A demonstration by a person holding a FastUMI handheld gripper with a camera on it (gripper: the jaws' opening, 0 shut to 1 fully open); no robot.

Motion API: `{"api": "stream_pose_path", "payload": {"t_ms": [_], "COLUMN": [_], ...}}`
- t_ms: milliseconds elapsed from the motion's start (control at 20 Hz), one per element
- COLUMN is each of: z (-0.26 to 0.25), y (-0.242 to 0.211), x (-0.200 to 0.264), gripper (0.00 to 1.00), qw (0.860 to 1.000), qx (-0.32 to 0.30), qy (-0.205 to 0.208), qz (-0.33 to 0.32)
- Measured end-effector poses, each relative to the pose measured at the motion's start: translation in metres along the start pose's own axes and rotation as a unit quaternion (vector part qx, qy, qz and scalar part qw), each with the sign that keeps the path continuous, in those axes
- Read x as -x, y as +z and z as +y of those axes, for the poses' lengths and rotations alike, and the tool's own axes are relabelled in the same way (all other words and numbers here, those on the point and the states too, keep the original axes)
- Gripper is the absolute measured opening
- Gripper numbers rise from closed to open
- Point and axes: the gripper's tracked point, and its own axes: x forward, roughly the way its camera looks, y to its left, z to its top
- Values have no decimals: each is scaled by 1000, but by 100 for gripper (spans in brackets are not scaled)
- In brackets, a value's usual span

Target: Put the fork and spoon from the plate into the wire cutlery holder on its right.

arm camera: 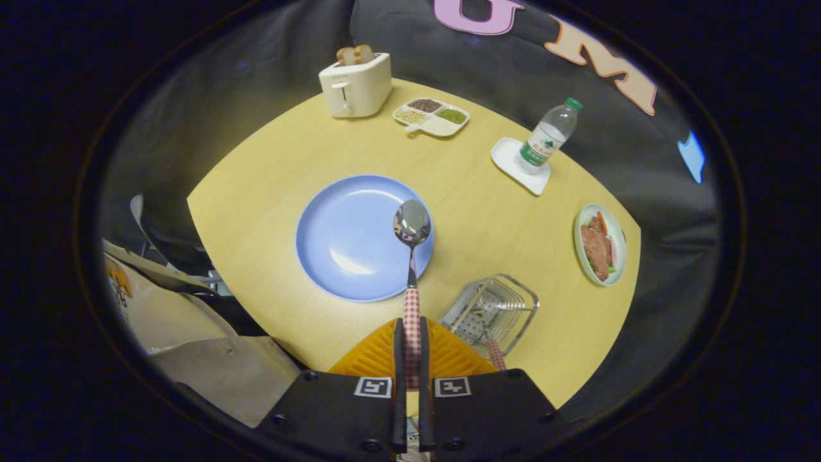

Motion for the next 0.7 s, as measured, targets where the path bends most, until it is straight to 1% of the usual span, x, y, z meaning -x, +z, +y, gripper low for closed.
{"api": "stream_pose_path", "payload": {"t_ms": [200,550,700], "z": [-30,-65,-82], "y": [-6,-23,-35], "x": [14,34,36], "gripper": [10,10,10], "qw": [1000,998,996], "qx": [5,22,26], "qy": [-8,-6,-16], "qz": [20,62,89]}}
